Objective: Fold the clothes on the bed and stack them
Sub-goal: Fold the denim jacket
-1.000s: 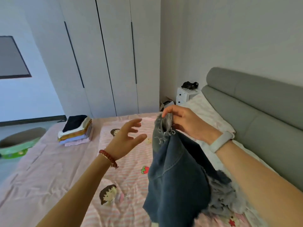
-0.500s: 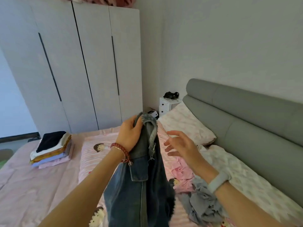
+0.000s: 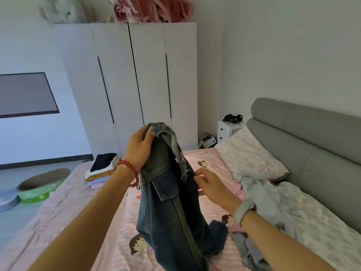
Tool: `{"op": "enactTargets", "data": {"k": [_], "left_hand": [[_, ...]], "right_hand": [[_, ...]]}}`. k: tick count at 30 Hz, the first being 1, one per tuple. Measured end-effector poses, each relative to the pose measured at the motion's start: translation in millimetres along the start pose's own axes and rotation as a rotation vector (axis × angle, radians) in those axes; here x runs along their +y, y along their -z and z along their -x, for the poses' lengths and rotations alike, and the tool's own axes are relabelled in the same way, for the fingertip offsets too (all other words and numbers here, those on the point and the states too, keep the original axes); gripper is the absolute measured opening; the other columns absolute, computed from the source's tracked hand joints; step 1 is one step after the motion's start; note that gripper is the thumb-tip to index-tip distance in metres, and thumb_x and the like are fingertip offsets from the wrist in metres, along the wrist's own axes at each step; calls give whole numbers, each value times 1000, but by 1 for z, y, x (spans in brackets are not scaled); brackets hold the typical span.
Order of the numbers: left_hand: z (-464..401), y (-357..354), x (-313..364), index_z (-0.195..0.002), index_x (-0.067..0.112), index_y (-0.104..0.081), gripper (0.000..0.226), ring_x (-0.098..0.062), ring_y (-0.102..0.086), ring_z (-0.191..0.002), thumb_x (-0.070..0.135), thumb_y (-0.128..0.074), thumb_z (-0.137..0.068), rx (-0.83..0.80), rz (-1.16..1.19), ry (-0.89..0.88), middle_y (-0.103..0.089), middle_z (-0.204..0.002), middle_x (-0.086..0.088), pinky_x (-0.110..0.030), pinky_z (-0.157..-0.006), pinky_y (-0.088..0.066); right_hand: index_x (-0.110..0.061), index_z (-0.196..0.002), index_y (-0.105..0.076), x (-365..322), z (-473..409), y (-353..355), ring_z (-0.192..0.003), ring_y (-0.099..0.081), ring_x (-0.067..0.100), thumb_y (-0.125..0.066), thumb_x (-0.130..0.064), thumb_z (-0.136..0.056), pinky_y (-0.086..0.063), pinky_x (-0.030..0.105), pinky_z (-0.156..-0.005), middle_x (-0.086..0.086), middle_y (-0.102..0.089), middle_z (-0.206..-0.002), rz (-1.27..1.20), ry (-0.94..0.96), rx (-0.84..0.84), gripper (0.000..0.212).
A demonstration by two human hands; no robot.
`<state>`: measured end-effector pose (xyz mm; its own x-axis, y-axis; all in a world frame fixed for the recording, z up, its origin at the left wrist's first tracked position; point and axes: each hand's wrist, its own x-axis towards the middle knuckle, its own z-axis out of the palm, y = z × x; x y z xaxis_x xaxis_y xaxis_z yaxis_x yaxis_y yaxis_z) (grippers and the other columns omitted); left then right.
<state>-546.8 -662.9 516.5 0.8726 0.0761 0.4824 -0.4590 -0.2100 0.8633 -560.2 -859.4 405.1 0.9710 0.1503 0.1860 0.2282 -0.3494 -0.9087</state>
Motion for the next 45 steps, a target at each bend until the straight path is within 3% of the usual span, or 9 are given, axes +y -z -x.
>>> {"op": "enactTargets", "data": {"k": [6,10,13,16,19,29,34,40,45], "left_hand": [[22,25,14,-80,24,-51,16,-11,-54,-75,32,-48,-94,22,-96,35,-58,-80,2,-21,-64,-46],[38,32,38,-80,27,-50,13,-9,-58,-70,34,-56,-89,103,-126,-90,-62,-76,2,-17,-58,-46],[44,37,58,-78,28,-49,15,-2,-56,-69,26,-61,-87,220,-177,-257,-60,-75,6,-18,-60,-45],[46,39,69,-78,29,-48,18,4,-55,-66,25,-64,-85,285,-221,-356,-58,-75,10,-20,-62,-45],[43,38,58,-84,18,-49,25,-9,-55,-68,37,-65,-80,313,-295,-360,-56,-72,8,-29,-63,-45],[-7,8,-123,-88,19,-44,30,-28,-58,-75,46,-58,-85,132,-737,-19,-55,-76,-3,-31,-63,-38],[-61,-13,-264,-135,17,-35,55,-33,-37,-125,45,-48,-90,-143,-980,286,-40,-136,-14,-47,-103,-29],[-2,-13,-417,-137,17,-38,53,-34,-35,-128,40,-49,-91,-367,-904,532,-36,-142,-12,-47,-105,-28],[64,2,-492,-140,10,-33,58,-37,-31,-131,35,-51,-92,-318,-775,870,-31,-145,-19,-51,-105,-31]], "right_hand": [[-2,-96,-51,-43,1,36,-71,-47,14,-39,-8,-98,-36,12,-58,4,-52,-77,45,285,435,14],[-16,-87,-51,-80,10,66,-59,-48,15,-45,-11,-96,-35,28,-58,-10,-49,-64,194,459,523,12],[-10,-89,-60,-107,20,87,-57,-50,12,-50,-9,-93,-39,23,-56,-18,-50,-67,308,665,604,11],[-4,-93,-65,-131,23,102,-49,-43,2,-51,-12,-92,-33,13,-52,-8,-59,-69,459,818,667,17],[-3,-94,-68,-130,18,106,-51,-51,12,-51,-12,-90,-39,23,-52,6,-67,-71,565,855,666,19],[-15,-108,-68,20,-84,52,-84,-61,30,-48,-18,-96,-34,28,-58,10,-70,-97,700,293,335,24],[-19,-139,-40,126,-175,4,-125,-39,31,-40,-19,-97,-38,40,-97,11,-41,-140,877,-135,128,41],[-15,-140,-37,253,-153,-94,-127,-39,29,-38,-17,-98,-37,42,-102,11,-38,-142,624,-336,-142,41],[-7,-129,-51,320,-89,-171,-113,-52,25,-38,-13,-99,-41,32,-93,10,-53,-124,430,-435,-238,34]]}}
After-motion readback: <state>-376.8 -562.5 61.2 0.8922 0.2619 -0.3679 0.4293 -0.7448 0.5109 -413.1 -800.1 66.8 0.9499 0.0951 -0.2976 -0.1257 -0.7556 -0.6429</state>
